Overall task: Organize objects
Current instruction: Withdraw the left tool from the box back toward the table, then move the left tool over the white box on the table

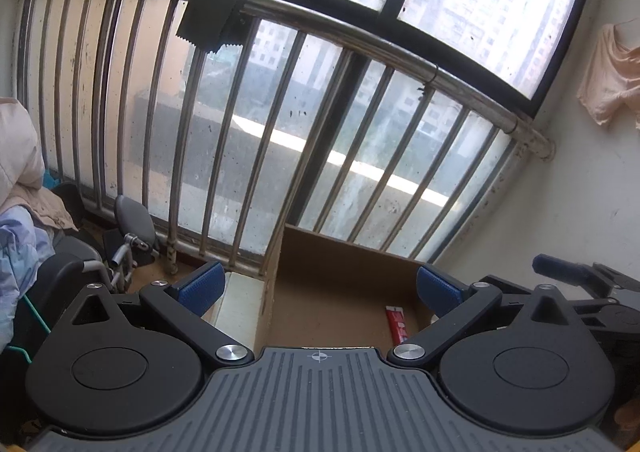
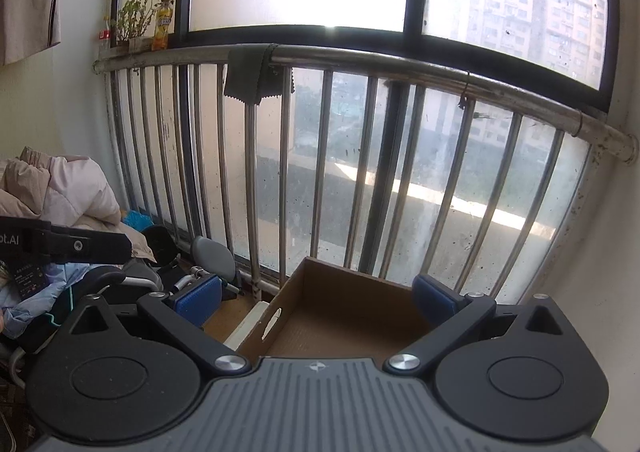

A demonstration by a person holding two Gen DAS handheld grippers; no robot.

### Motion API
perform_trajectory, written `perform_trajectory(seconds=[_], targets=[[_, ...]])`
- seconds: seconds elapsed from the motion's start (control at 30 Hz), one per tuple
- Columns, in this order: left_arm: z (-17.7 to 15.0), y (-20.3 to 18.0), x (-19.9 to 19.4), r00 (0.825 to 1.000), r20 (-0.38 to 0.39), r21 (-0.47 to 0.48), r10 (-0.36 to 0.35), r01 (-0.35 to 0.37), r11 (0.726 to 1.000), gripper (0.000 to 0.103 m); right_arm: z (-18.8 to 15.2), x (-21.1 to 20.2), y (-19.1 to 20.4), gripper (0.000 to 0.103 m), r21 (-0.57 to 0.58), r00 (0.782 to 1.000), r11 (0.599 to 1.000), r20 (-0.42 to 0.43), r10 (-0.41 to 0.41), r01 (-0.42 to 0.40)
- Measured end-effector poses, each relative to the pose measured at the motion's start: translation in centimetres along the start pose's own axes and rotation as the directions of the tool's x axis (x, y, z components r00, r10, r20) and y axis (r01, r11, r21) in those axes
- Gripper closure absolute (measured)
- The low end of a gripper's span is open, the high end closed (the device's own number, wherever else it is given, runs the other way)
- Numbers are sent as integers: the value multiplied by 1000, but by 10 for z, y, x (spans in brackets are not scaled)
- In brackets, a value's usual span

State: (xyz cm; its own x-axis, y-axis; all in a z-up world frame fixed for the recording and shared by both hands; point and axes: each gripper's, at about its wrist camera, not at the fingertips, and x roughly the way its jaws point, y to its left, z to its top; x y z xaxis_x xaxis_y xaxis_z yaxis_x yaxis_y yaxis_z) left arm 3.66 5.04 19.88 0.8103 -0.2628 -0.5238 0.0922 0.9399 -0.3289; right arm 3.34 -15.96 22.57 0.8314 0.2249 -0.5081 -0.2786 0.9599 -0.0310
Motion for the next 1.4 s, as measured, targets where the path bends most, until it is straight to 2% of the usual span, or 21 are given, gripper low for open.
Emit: perform_trajectory(seconds=[0.17,0.23,0.3,0.37,0.43,0.5,0.57,0.7,0.83,0.9,0.97,1.03,1.2,1.27,1.4], targets=[[2,-7,0,999,-2,16,54,-54,998,0,-2,6,-21,0,22,997,997,22,71,-72],[2,-13,-1,994,9,25,113,-113,993,0,0,13,-30,0,26,993,993,41,110,-111],[1,-19,-5,981,27,10,194,-194,981,0,7,21,-40,0,33,987,987,39,155,-156],[-5,-24,-6,973,26,-34,231,-230,973,0,12,25,-51,0,36,977,977,46,208,-209],[-16,-31,-5,964,8,-55,267,-266,962,0,10,27,-61,0,21,962,964,64,264,-266],[-31,-40,-2,945,-32,-63,325,-327,943,0,3,38,-68,0,20,950,950,33,311,-311],[-45,-47,0,930,-81,-77,358,-364,928,0,-9,51,-73,0,40,930,930,-26,368,-367],[-79,-57,3,891,-165,-139,423,-446,884,0,-39,73,-73,0,49,864,877,-155,480,-478],[-120,-63,19,861,-259,-154,438,-484,861,0,-75,91,-68,0,34,808,841,-257,530,-540],[-142,-64,31,856,-294,-159,426,-483,861,0,-94,102,-65,0,41,782,831,-312,539,-555],[-166,-64,50,861,-323,-168,393,-461,871,0,-113,116,-62,0,50,754,818,-359,550,-573],[-186,-65,70,853,-351,-152,388,-460,875,0,-132,129,-58,0,54,741,817,-391,547,-575],[-226,-68,109,847,-346,-105,403,-462,881,1,-173,164,-49,1,72,689,804,-475,548,-590],[-235,-70,119,849,-343,-84,403,-455,887,3,-187,174,-43,2,70,674,802,-502,542,-594],[-250,-70,131,835,-311,-29,454,-486,873,5,-210,186,-33,4,63,661,808,-541,520,-585]])
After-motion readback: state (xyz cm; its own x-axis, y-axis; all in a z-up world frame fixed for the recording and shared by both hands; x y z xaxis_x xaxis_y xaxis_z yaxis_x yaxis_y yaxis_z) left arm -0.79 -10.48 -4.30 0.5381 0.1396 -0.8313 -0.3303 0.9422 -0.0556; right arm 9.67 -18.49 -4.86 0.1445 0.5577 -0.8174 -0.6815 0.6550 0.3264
